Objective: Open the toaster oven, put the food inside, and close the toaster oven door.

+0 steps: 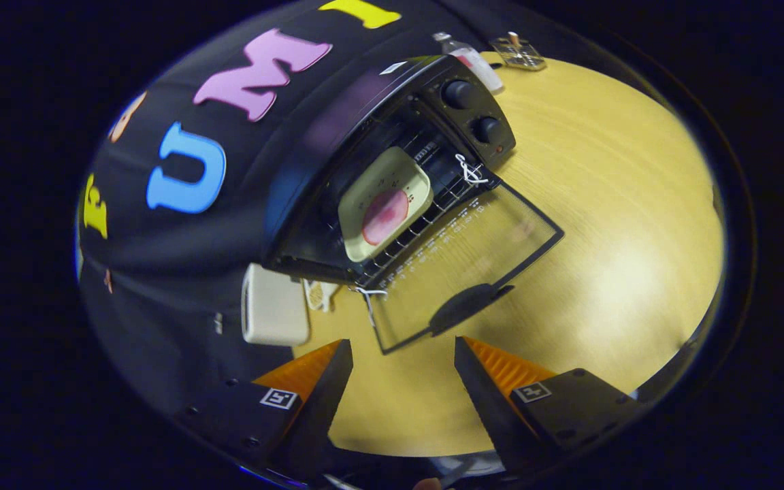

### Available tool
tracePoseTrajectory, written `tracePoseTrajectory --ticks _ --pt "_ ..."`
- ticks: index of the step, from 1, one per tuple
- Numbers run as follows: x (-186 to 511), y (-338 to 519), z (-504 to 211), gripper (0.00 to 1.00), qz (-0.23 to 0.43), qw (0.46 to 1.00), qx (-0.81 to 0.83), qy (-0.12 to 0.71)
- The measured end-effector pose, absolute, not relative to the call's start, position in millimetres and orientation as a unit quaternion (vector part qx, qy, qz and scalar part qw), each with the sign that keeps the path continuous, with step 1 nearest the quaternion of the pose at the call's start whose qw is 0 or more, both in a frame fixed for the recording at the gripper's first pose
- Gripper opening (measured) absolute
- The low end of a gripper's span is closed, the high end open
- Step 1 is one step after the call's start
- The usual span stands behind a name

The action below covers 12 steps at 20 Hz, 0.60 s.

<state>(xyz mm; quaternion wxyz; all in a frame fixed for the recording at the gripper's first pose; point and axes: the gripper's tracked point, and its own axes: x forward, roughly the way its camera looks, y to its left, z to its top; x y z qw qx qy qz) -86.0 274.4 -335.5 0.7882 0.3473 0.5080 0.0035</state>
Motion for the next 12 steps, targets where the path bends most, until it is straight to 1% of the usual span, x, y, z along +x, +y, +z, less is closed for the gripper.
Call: tracePoseTrajectory --ticks 2,5,12 --pt "-98 268 -358 0.99 0.025 0.817 0.252 0.519" --pt "-106 265 -390 0.99 0.043 0.831 0.152 0.533" --pt "-93 268 -429 0.99 0.036 0.844 0.065 0.531"
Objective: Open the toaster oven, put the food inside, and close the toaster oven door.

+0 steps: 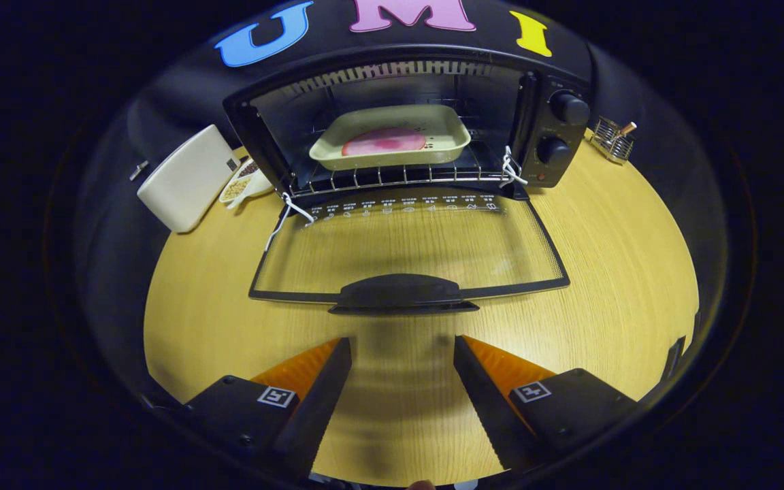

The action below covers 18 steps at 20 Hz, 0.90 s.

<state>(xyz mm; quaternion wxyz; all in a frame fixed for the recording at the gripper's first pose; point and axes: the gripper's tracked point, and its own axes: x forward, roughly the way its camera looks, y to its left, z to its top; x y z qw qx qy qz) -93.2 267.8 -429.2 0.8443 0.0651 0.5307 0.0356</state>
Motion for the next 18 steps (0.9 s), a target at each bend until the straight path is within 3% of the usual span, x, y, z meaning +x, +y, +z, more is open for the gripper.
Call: tracePoseTrajectory --ticks 10,18 --pt "-72 263 -443 0.98 0.017 0.848 0.045 0.528" --pt "-72 261 -401 0.98 0.019 0.875 0.064 0.48"
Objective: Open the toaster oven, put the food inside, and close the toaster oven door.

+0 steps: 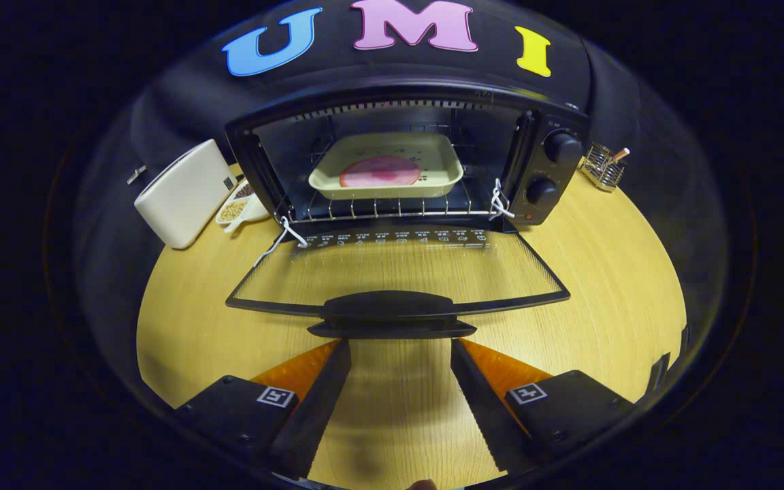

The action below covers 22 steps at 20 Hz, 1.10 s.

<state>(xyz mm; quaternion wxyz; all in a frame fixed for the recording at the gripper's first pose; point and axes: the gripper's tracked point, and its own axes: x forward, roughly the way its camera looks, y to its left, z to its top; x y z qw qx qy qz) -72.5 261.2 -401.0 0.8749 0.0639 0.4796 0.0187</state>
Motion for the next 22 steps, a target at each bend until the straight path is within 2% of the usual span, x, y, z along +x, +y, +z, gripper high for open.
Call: tracePoseTrajectory --ticks 15,22 --pt "-40 257 -332 0.98 0.047 0.93 0.024 0.363" --pt "-16 232 -293 0.98 0.027 0.947 0.029 0.32"
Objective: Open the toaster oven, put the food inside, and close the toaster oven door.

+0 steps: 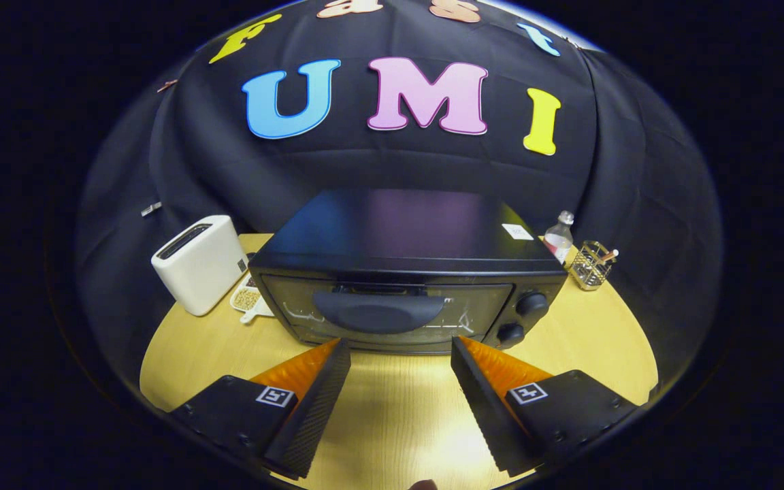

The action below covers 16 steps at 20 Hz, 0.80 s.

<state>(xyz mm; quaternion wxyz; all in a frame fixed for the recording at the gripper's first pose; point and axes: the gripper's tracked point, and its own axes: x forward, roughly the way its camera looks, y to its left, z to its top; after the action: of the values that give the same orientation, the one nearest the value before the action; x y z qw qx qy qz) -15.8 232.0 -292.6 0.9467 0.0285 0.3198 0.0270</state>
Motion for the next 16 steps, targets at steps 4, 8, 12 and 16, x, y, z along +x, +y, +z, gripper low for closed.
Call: tracePoseTrajectory --ticks 4,8,12,16 --pt "-21 215 -259 0.98 0.023 0.957 0.034 0.289" --pt "-23 191 -202 0.98 0.027 0.975 -0.008 0.219" --pt "-20 173 -137 0.98 0.028 0.987 -0.015 0.156" --pt "-15 146 -85 0.98 0.017 0.993 0.007 0.119"
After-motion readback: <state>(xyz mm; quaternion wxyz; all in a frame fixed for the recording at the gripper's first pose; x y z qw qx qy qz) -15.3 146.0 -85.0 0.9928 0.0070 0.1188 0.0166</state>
